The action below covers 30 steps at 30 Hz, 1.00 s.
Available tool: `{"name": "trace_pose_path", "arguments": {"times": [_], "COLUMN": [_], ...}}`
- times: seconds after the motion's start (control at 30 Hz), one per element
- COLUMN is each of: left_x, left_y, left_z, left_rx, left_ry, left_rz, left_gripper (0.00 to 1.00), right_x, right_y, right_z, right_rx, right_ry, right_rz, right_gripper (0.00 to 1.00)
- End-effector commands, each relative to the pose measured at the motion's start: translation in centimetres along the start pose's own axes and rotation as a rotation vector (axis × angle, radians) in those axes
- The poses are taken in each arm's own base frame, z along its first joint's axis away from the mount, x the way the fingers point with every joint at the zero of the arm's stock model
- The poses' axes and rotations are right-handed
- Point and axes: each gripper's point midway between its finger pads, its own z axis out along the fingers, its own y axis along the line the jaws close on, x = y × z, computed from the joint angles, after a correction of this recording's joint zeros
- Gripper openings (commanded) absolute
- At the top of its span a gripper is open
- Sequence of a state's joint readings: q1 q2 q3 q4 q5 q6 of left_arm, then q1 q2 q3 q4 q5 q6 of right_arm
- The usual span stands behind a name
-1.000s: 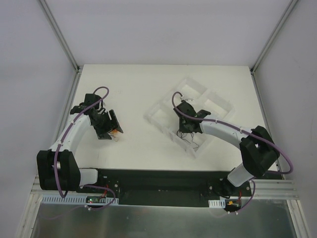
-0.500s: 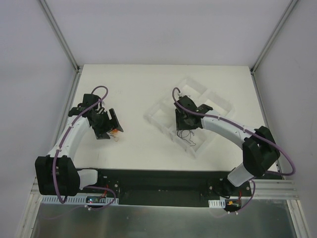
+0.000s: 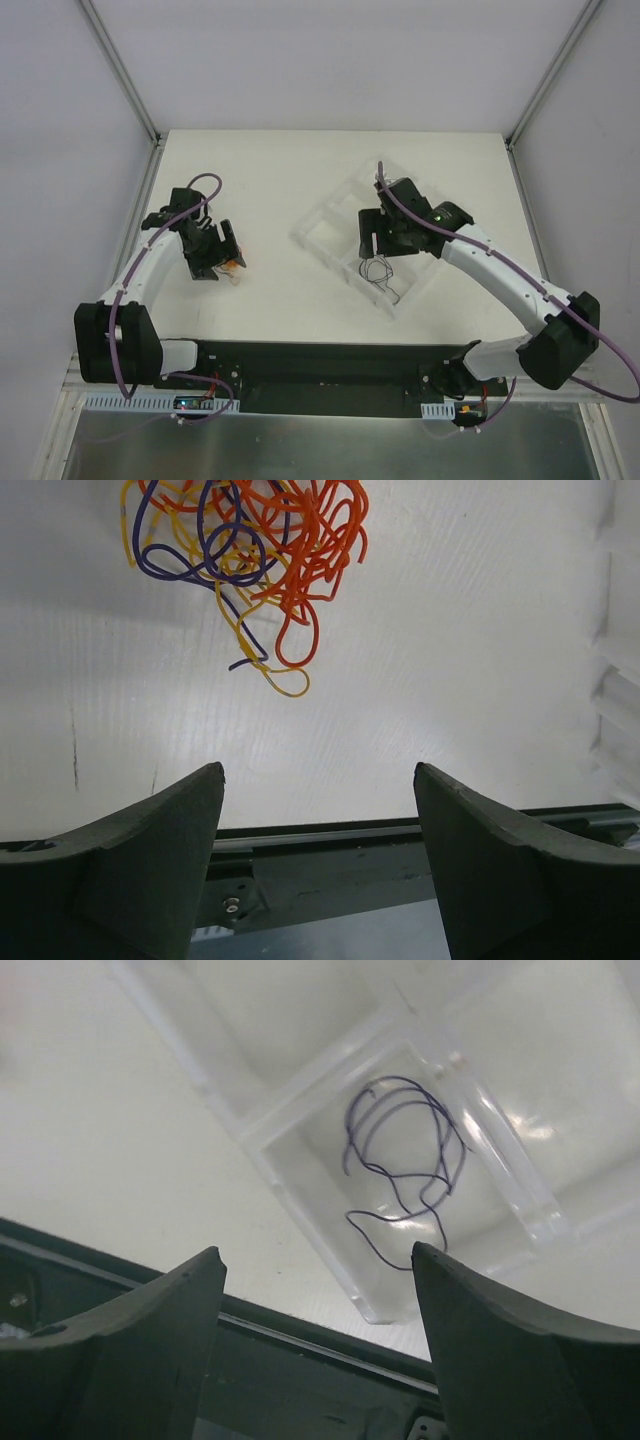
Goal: Untangle the cables
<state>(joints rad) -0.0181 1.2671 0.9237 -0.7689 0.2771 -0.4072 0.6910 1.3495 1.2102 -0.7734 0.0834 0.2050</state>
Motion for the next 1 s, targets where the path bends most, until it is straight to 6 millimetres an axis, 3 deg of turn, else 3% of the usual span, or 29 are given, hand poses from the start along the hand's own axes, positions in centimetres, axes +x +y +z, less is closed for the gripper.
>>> {"name": "trace_pose_path", "arguments": {"times": [0.0,0.13,0.27,0.33,0.4,0.47,0.67,0.77,0.97], "left_x": [-1.4,-1.9,-2.2,-2.5,-3.0,-2.5,-0.9,-1.0,-0.3], "left_y": [0.8,1.7,2.1,0.9,-0.9,-2.1,-7.6,-8.6,-8.5], "left_z": [1.2,3.8,6.6,7.3,7.2,6.9,4.5,3.9,4.2], "left_rx": [-0.042,-0.056,-0.045,0.022,0.102,0.186,0.561,0.615,0.636], "left_ry": [-0.024,-0.037,-0.019,0.014,0.021,0.016,0.089,0.117,0.143], "left_rz": [0.011,0.017,0.011,-0.009,-0.017,-0.035,0.005,0.014,-0.016], "left_gripper": [0.74,0.65,0.55,0.43,0.16,0.0,0.0,0.0,0.05], "right_x": [-3.5,-4.0,-3.5,-3.1,-2.7,-2.3,-0.9,-0.5,-0.1], "right_y": [6.1,11.8,15.6,17.2,18.3,18.8,20.2,20.8,23.3], "right_z": [-2.1,-0.1,2.4,3.3,4.0,4.5,4.5,5.2,7.8], "right_rx": [-0.245,-0.421,-0.482,-0.506,-0.52,-0.515,-0.622,-0.619,-0.631], "right_ry": [-0.077,-0.109,-0.149,-0.15,-0.15,-0.15,-0.149,-0.174,-0.22], "right_rz": [-0.127,-0.155,-0.22,-0.232,-0.238,-0.24,-0.242,-0.308,-0.452], "right_gripper": [0.78,0.77,0.76,0.75,0.74,0.74,0.74,0.75,0.72]}}
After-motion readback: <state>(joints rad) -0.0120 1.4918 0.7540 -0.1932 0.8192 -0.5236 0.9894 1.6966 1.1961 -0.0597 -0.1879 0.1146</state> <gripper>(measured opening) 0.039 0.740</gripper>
